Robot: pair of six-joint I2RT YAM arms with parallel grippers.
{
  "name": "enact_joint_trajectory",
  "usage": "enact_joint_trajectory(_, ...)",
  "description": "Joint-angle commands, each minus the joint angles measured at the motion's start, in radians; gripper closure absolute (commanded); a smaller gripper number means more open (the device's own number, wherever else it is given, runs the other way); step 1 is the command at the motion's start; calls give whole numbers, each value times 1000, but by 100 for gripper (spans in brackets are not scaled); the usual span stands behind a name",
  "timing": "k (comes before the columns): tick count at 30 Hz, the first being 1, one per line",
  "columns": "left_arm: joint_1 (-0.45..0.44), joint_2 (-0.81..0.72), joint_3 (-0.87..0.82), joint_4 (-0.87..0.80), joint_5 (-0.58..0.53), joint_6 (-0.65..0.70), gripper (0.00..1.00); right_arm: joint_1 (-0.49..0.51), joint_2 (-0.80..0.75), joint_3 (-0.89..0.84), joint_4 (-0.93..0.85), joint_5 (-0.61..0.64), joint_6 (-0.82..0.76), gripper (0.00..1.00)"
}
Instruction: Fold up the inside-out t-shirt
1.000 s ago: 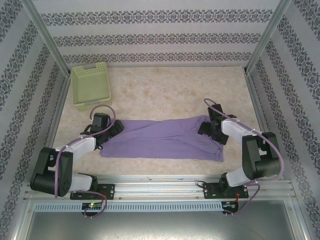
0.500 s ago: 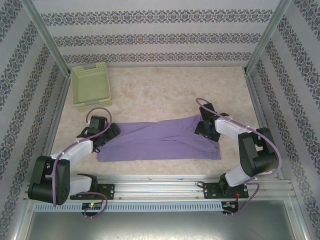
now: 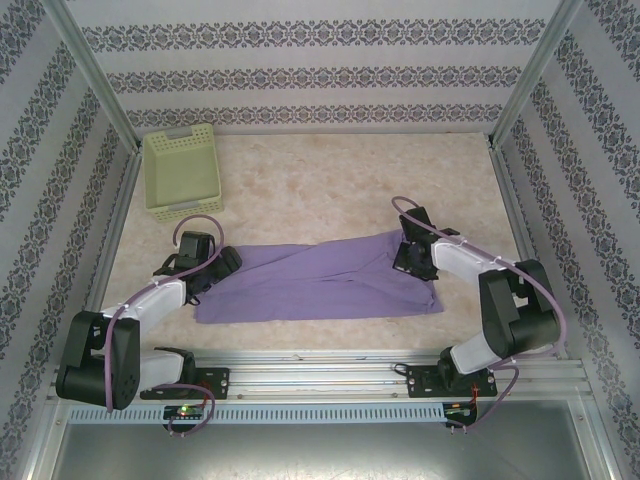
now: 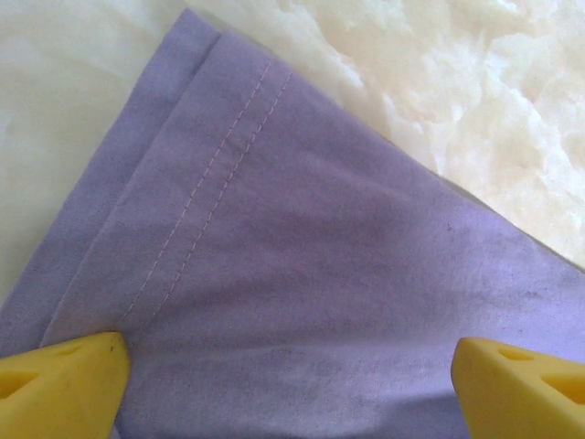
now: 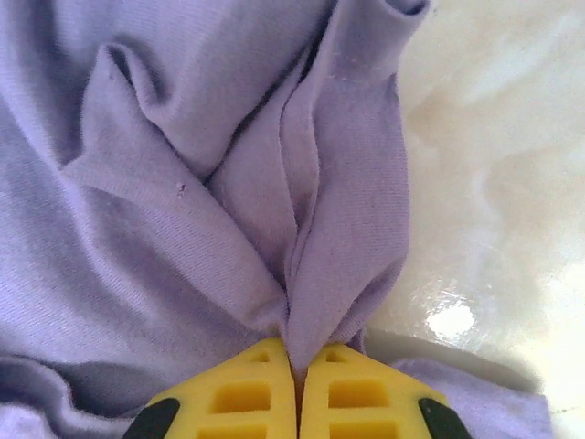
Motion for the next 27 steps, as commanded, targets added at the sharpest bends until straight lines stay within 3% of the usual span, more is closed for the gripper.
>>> enact_joint_trajectory(1, -3, 22, -7, -46, 45, 10, 8, -17, -44, -27, -22, 15, -10, 100)
enact_joint_trajectory(4, -39, 10, 6, -81, 32, 15, 7, -40, -86, -29, -42, 26, -21, 100)
enact_joint_trajectory(9, -232, -74, 100, -250, -173, 47, 6, -111, -175, -29, -93, 51, -62, 100)
enact_joint_trajectory(13, -259, -118, 139, -308, -233, 75, 6, -164, -227, -12, -142, 80, -102, 100)
enact_joint_trajectory(21, -289, -59, 190, -337, -260, 135, 6, -191, -254, 114, -279, 212, -186, 100)
enact_joint_trajectory(27, -343, 60, 212, -298, -211, 137, 7, -158, -219, 213, -360, 320, -220, 100)
